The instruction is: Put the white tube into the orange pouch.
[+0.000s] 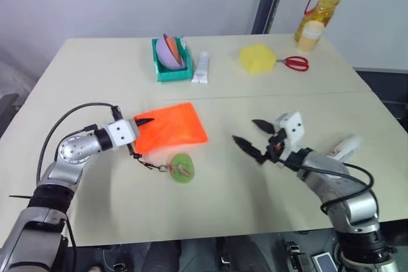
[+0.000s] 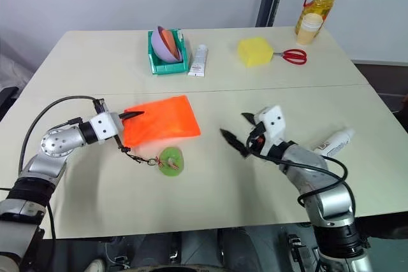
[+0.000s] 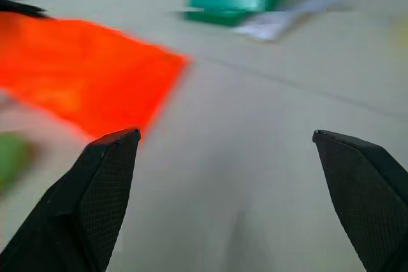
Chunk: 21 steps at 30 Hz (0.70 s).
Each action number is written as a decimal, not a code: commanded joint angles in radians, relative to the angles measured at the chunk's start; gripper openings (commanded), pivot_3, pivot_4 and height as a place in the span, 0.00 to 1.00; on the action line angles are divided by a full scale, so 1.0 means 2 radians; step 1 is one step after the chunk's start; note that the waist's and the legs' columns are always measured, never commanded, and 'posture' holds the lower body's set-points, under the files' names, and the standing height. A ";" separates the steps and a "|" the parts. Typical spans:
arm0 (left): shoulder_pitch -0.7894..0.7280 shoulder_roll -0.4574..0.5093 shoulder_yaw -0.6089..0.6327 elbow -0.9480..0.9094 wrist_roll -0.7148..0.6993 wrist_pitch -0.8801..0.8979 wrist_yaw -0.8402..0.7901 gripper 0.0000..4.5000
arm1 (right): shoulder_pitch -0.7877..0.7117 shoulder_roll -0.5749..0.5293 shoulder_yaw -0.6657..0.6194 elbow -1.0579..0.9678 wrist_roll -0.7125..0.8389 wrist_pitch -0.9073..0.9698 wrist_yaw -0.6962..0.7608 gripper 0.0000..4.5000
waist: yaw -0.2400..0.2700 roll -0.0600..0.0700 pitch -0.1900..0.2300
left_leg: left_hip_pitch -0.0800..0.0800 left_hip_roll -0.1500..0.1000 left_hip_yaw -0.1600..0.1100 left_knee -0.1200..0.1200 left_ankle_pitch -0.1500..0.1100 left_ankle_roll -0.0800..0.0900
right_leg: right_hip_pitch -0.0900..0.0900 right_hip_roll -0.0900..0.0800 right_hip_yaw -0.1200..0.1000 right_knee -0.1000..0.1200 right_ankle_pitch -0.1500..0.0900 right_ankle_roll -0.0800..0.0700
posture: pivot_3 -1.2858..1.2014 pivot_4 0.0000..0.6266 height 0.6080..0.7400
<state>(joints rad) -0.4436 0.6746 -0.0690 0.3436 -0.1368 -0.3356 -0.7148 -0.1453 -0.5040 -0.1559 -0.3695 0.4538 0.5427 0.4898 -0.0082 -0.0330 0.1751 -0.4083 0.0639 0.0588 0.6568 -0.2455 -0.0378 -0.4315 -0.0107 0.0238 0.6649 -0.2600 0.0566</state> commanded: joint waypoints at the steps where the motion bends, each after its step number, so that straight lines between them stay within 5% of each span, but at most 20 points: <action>1: -0.003 -0.020 0.026 -0.092 -0.041 0.119 0.029 0.02 | 0.005 -0.018 -0.060 -0.010 0.021 0.009 -0.004 1.00 | -0.002 0.000 0.000 | 0.000 0.000 0.000 0.000 0.000 0.000 | 0.000 0.000 0.000 0.000 0.000 0.000 | 0.52 0.24 0.89; 12: -0.018 -0.096 0.039 -0.183 -0.046 0.309 0.114 0.02 | 0.044 -0.058 -0.223 -0.022 0.079 0.155 -0.078 1.00 | -0.002 0.000 0.000 | 0.000 0.000 -0.001 0.000 0.000 0.000 | 0.001 0.001 0.000 0.000 0.000 0.000 | 0.52 0.24 0.89; 21: -0.041 -0.139 0.066 -0.177 -0.056 0.356 0.154 0.02 | 0.024 -0.015 -0.226 -0.067 0.035 0.309 -0.245 1.00 | -0.003 0.000 0.000 | 0.000 0.000 -0.002 0.001 0.000 0.000 | 0.001 0.001 0.000 0.000 0.000 0.000 | 0.52 0.24 0.89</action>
<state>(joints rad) -0.4962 0.4003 0.0367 0.0211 -0.2386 0.3816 -0.4133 -0.0733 -0.5575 -0.5882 -0.4616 0.5566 1.1140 0.0800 -0.0138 -0.0325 0.1748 -0.4076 0.0630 0.0550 0.6579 -0.2455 -0.0378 -0.4299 -0.0092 0.0245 0.6651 -0.2600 0.0571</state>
